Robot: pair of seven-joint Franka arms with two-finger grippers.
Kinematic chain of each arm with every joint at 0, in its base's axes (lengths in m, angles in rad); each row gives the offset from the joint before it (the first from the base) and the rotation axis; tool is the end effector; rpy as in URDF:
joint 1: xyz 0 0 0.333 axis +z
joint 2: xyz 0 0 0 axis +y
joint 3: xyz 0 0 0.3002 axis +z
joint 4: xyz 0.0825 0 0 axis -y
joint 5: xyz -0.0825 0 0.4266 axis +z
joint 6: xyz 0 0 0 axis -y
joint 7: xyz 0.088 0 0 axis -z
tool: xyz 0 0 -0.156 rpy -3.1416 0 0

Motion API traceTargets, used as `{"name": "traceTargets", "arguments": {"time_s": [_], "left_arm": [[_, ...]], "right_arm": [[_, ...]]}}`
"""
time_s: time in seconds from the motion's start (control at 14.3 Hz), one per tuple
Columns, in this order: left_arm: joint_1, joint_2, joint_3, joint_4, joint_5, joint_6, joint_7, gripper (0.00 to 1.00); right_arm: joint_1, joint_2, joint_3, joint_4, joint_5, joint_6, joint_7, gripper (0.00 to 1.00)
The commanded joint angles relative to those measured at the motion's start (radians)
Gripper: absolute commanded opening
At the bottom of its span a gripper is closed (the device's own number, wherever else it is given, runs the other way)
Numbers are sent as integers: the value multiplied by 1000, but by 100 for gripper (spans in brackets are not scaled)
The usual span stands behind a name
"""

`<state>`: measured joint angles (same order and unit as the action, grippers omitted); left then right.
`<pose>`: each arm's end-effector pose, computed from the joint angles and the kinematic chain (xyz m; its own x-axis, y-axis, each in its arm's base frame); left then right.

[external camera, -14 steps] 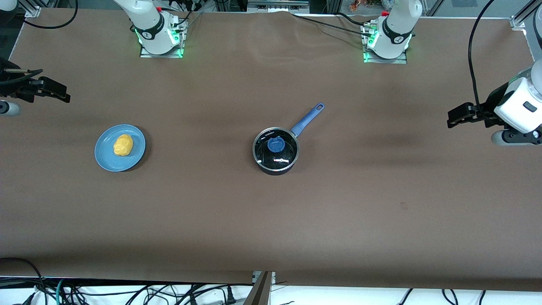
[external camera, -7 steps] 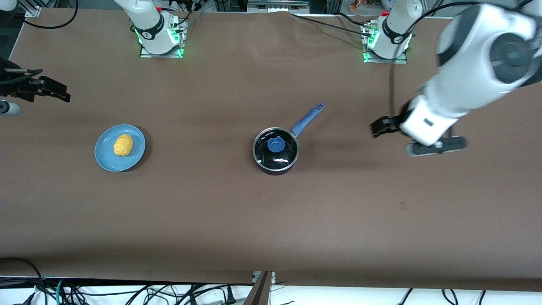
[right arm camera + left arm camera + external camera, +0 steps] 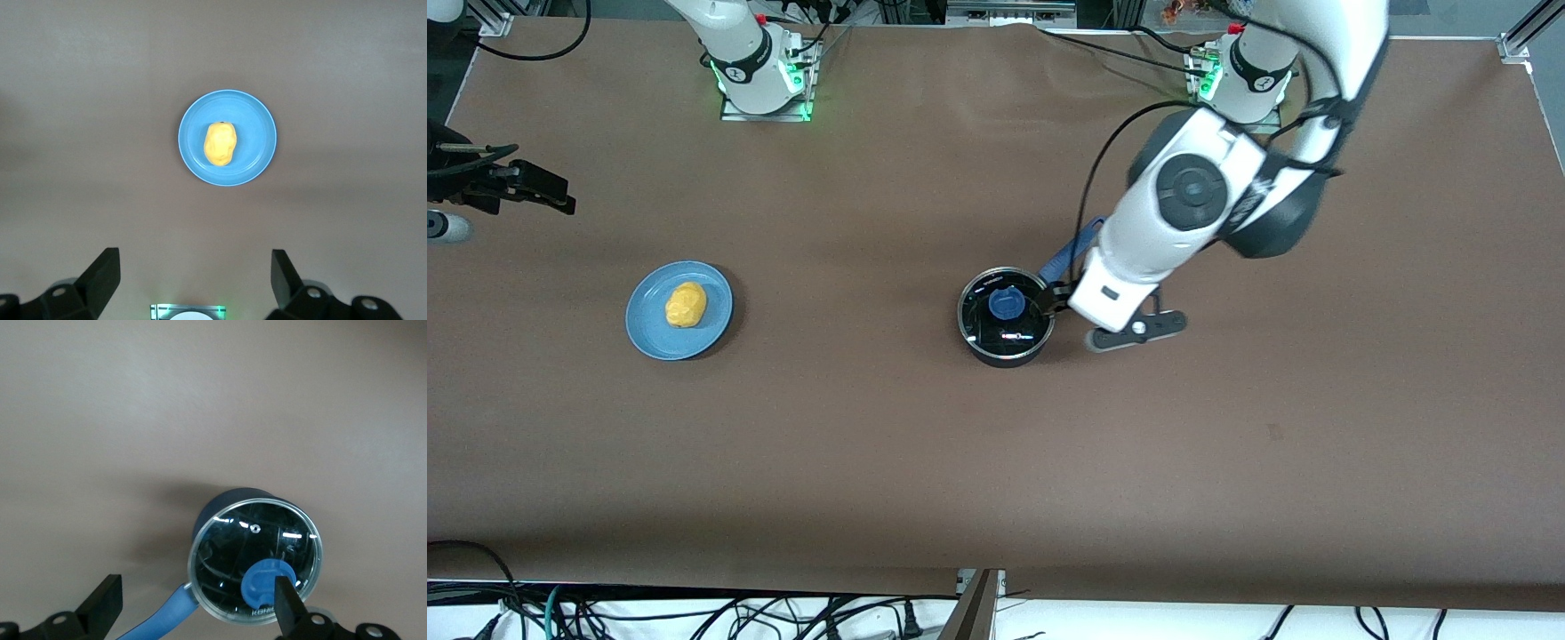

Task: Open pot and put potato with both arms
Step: 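Reach the left gripper over the saucepan and grasp the blue lid knob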

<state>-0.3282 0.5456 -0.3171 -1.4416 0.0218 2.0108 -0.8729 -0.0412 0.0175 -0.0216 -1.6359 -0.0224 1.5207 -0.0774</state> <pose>0.6112 -0.4210 0.3124 0.9631 0.2573 -0.0787 0.2657 -0.9556 0.1271 0.5849 -0.0403 0.5125 0.9909 0.0140 -0.1337 0.0158 -0.9998 0.0124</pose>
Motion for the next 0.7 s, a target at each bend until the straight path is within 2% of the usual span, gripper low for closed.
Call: {"name": "traceTargets", "arguments": {"time_s": [0.0,0.14,0.63], "left_arm": [[-80,80,7,61,107,22,-105,100],[-133,137,7,101,139,23,-146,100],[-190,200,16,106,202,60,-193,100]], "right_arm": [[-9,-1,9,15,2,-16,8,100],[-9,-1,9,15,2,-16,8,100],[-9,-1,6,13,1,-16,8,100]]}}
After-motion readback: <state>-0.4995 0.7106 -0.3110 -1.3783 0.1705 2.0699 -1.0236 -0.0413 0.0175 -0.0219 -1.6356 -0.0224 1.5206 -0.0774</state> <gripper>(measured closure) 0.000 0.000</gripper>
